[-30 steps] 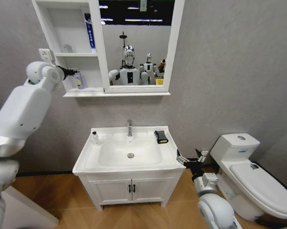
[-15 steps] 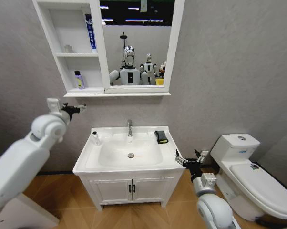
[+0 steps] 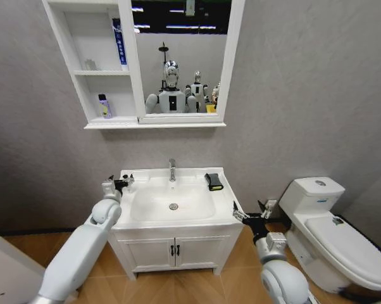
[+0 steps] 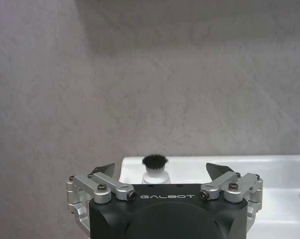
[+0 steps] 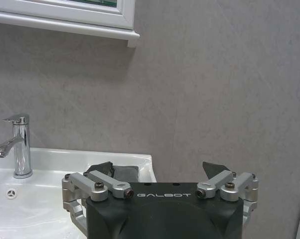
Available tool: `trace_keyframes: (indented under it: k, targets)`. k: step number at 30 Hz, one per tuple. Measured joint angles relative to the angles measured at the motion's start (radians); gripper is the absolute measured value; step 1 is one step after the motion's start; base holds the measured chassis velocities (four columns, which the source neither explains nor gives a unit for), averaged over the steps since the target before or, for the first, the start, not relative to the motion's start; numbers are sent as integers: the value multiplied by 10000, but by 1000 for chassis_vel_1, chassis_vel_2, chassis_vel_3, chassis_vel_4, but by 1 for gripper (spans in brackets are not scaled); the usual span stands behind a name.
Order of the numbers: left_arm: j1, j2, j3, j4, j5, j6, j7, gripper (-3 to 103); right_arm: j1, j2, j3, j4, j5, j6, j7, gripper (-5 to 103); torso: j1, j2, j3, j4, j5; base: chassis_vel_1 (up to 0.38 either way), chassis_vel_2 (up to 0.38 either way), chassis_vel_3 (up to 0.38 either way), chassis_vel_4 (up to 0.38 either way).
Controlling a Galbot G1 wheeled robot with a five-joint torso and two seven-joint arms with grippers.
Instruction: Move facial cleanser and shampoo from washbasin to cabinet, then wipe washbasin with towel.
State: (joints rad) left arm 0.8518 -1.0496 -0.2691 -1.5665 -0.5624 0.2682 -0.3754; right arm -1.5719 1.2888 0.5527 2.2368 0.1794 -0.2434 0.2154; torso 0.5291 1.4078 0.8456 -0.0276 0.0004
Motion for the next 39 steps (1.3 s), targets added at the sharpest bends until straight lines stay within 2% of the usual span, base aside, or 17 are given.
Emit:
trace_keyframes:
  k: [11, 22, 27, 29, 31, 32, 34, 36, 37, 38, 39]
  targets:
    - [-179, -575, 123, 876, 438, -113, 346, 100, 106, 1, 27, -199, -3, 46, 3, 100, 0, 0, 0, -1, -1, 0, 0, 0, 0]
    - [-1282, -1373, 222, 2874, 999, -581, 457, 100, 115, -110, 166, -335, 49, 182, 8, 100, 0, 0, 0, -1, -1, 0, 0, 0, 0]
    - [-1566, -1513, 233, 3291, 1048, -673, 451, 102, 117, -72, 141, -375, 43, 192, 6, 100, 1, 0, 0, -2, -1, 0, 0, 0, 0]
    - [-1679, -1593, 236, 3485, 1050, -723, 451, 100, 118, -29, 122, -415, 27, 193, 6, 100, 0, 0, 0, 1, 0, 0, 0, 0, 0]
    - [-1730, -1698, 190, 3655, 1050, -829, 452, 92, 86, -7, 108, -438, 7, 196, 5, 100, 1, -1, 0, -1, -2, 0, 0, 0, 0]
    - [-1730, -1698, 190, 3655, 1050, -829, 452, 92, 86, -7, 108, -438, 7, 196, 5, 100, 1, -1, 0, -1, -2, 0, 0, 0, 0]
    - [-1714, -1797, 69, 3778, 1063, -1040, 492, 81, 45, -5, 105, -444, -4, 197, 2, 100, 1, 0, 0, -2, -2, 0, 0, 0, 0]
    - [-1675, -1828, 5, 3815, 1075, -1197, 551, 76, 41, -18, 104, -450, -5, 197, 1, 100, 0, 0, 0, -1, -1, 0, 0, 0, 0]
    - [-1645, -1889, -82, 3887, 1093, -1476, 638, 81, 48, -34, 99, -471, -8, 197, 0, 100, 0, 0, 0, 2, -2, 0, 0, 0, 0]
    - [-1645, -1889, -82, 3887, 1093, -1476, 638, 81, 48, -34, 99, -471, -8, 197, 0, 100, 0, 0, 0, 2, -2, 0, 0, 0, 0]
    - [-1656, -1989, -182, 4020, 1167, -1855, 698, 87, 73, -38, 84, -501, -16, 199, -1, 100, 0, 0, 0, 1, -2, 0, 0, 0, 0]
